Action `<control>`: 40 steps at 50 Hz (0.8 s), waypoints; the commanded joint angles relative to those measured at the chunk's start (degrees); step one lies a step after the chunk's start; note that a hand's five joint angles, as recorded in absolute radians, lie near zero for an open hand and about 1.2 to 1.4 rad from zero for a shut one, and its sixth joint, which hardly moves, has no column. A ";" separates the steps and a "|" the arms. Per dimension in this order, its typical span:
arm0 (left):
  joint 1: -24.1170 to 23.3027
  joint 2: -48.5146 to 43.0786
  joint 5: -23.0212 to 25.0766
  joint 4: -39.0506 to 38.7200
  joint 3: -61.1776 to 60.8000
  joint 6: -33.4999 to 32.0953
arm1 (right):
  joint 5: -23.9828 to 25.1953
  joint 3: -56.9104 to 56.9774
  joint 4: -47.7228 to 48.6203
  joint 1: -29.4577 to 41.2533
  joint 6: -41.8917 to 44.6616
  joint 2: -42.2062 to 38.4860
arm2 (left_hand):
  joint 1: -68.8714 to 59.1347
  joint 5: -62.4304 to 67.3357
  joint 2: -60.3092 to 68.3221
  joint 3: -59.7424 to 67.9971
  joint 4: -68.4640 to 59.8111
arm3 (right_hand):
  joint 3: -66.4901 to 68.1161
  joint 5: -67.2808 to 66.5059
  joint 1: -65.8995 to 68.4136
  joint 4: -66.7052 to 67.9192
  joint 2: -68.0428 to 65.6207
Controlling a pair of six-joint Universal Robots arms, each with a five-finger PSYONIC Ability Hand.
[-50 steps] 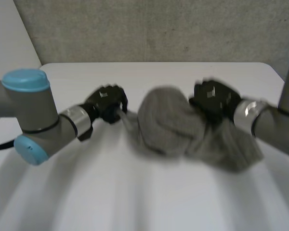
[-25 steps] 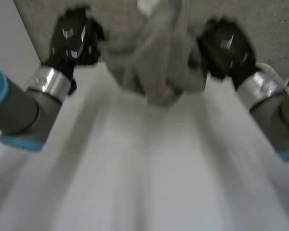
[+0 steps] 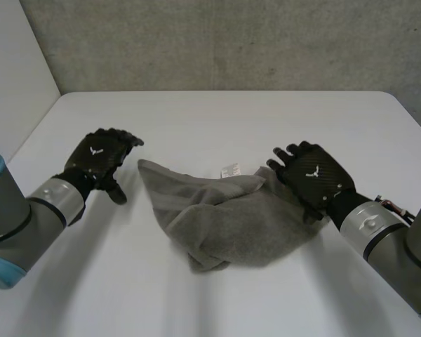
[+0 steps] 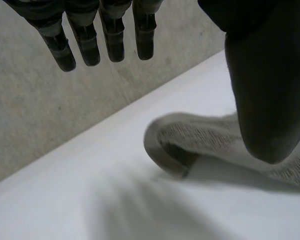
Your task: Fold the towel.
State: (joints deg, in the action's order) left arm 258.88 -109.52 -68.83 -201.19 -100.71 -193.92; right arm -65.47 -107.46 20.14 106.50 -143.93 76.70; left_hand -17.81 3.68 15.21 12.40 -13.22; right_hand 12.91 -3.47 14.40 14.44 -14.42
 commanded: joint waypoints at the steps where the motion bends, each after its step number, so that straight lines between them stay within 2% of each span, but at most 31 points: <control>1: -3.19 2.03 -0.07 1.24 2.09 0.91 | -0.88 2.07 -2.64 -0.50 -10.72 2.40 | 4.06 0.06 -1.47 -2.40 3.22 | -2.91 1.39 -2.32 -4.44 2.34; 3: -5.06 1.77 -0.08 1.86 3.07 1.53 | -0.71 3.22 -4.32 -0.50 -13.84 2.40 | 4.06 0.07 -1.46 -2.40 3.22 | -2.91 -0.99 0.06 -4.44 -0.03; 5: -8.03 1.24 0.10 4.39 4.55 3.89 | -0.01 6.98 -10.09 -0.59 -19.44 1.79 | 3.06 1.07 -0.46 -2.40 3.22 | -2.91 -7.02 6.09 -4.44 -6.06; 6: -8.04 1.24 0.10 4.40 4.56 3.90 | 0.43 9.70 -14.21 -0.59 -21.38 0.04 | 3.05 1.08 -0.46 -2.40 3.22 | -2.91 -7.38 6.45 -4.44 -6.42; 9: -9.71 0.72 0.28 8.86 5.52 6.09 | 1.31 12.45 -18.21 -0.59 -22.80 -2.08 | 2.72 1.41 -0.12 -2.40 3.22 | -2.91 -7.38 6.45 -4.44 -6.42; 12: -10.76 -1.82 0.36 13.53 6.49 6.19 | 4.64 20.34 -29.77 -0.24 -23.59 -7.60 | 2.88 1.24 -0.29 -2.40 3.22 | -2.91 -7.55 6.62 -4.44 -6.59; 13: -11.46 -2.71 0.36 14.85 7.28 6.10 | 4.65 20.36 -29.81 -0.24 -23.59 -7.62 | 2.88 1.24 -0.29 -2.40 3.22 | -2.91 -7.55 6.62 -4.44 -6.59; 15: -12.43 -3.32 0.45 15.91 8.15 6.10 | 7.45 25.17 -35.67 0.02 -23.33 -12.25 | 2.88 1.24 -0.29 -2.40 3.22 | -2.91 -8.55 7.62 -4.44 -7.60; 18: -12.97 -4.03 0.45 17.58 9.65 6.01 | 8.43 29.04 -38.94 0.29 -23.15 -16.57 | 2.72 1.41 -0.12 -2.40 3.22 | -2.91 -9.90 8.97 -4.44 -8.94; 25: -12.79 -5.97 1.59 23.83 11.68 3.82 | 8.08 33.54 -39.48 0.55 -22.45 -22.02 | 2.55 1.58 0.05 -2.40 3.22 | -2.91 -11.75 10.82 -4.44 -10.80; 30: -13.14 -6.05 1.59 31.02 10.45 -2.14 | 7.91 36.36 -39.57 1.96 -21.48 -24.85 | 2.88 1.25 -0.29 -2.40 3.22 | -2.91 -12.09 11.16 -4.44 -11.13; 36: -12.70 -6.14 1.68 31.83 8.08 -3.74 | 6.76 38.91 -39.66 4.77 -20.08 -26.78 | 3.22 0.91 -0.62 -2.40 3.22 | -2.91 -12.76 11.83 -4.44 -11.81; 38: -12.62 -6.14 1.60 31.83 8.08 -3.74 | 6.59 38.56 -39.57 5.04 -18.59 -26.87 | 3.39 0.74 -0.79 -2.40 3.22 | -2.91 -26.47 25.54 -4.44 -25.52; 39: -12.61 -6.14 1.59 31.83 7.99 -3.74 | 6.59 38.55 -39.57 5.04 -18.58 -26.87 | 3.55 0.57 -0.96 -2.40 3.22 | -2.91 -26.55 25.63 -4.44 -25.60; 40: -12.61 -6.14 1.59 31.83 7.99 -3.74 | 6.59 38.03 -39.57 5.04 -17.89 -26.78 | 3.56 0.57 -0.96 -2.40 3.22 | -2.91 -35.55 34.62 -4.44 -34.59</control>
State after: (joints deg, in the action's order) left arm 246.09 -115.69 -67.16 -169.05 -91.90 -197.54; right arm -58.53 -68.82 -19.46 110.93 -163.87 49.97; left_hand -17.81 4.69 15.22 12.40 -13.22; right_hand 12.91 -25.59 35.03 14.44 -35.01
